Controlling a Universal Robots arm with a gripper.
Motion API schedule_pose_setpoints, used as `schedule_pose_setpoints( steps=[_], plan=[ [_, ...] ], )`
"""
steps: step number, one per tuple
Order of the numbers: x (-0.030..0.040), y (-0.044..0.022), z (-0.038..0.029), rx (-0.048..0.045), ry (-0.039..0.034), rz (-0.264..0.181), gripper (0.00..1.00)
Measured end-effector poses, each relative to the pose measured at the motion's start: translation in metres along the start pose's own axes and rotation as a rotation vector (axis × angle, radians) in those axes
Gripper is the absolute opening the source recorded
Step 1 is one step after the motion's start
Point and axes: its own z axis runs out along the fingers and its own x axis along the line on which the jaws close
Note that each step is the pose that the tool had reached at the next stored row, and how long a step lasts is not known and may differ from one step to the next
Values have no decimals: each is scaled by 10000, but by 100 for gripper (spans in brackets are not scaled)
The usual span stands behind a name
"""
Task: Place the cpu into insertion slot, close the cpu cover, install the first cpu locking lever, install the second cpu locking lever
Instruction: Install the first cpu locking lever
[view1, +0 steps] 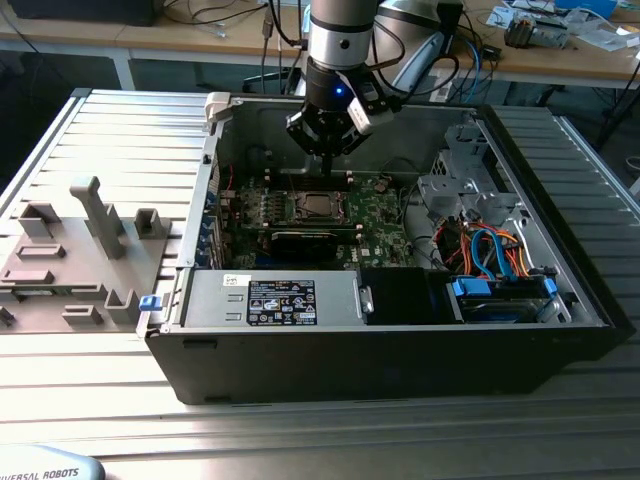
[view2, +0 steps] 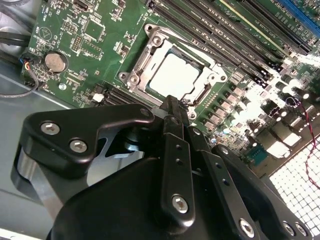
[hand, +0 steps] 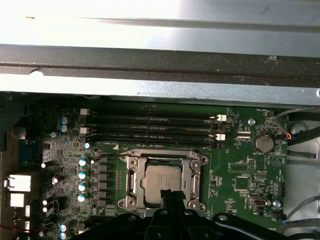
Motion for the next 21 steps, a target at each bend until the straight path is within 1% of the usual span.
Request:
schedule_pose_setpoints(
  steps=[3, 8, 10, 12, 13, 14, 17, 21],
  plan=[
    [1, -17, 0, 1, 0, 0, 11],
    [13, -74, -1, 0, -1, 3, 11],
    [30, -76, -23, -2, -10, 1, 11],
    [51, -77, -77, -24, -28, 1, 11],
    [59, -77, -86, -26, -33, 1, 11],
    [71, -77, -90, -26, -40, 1, 11],
    [166, -73, -96, -26, -76, 3, 11],
    [235, -73, -96, -25, -77, 2, 11]
  ],
)
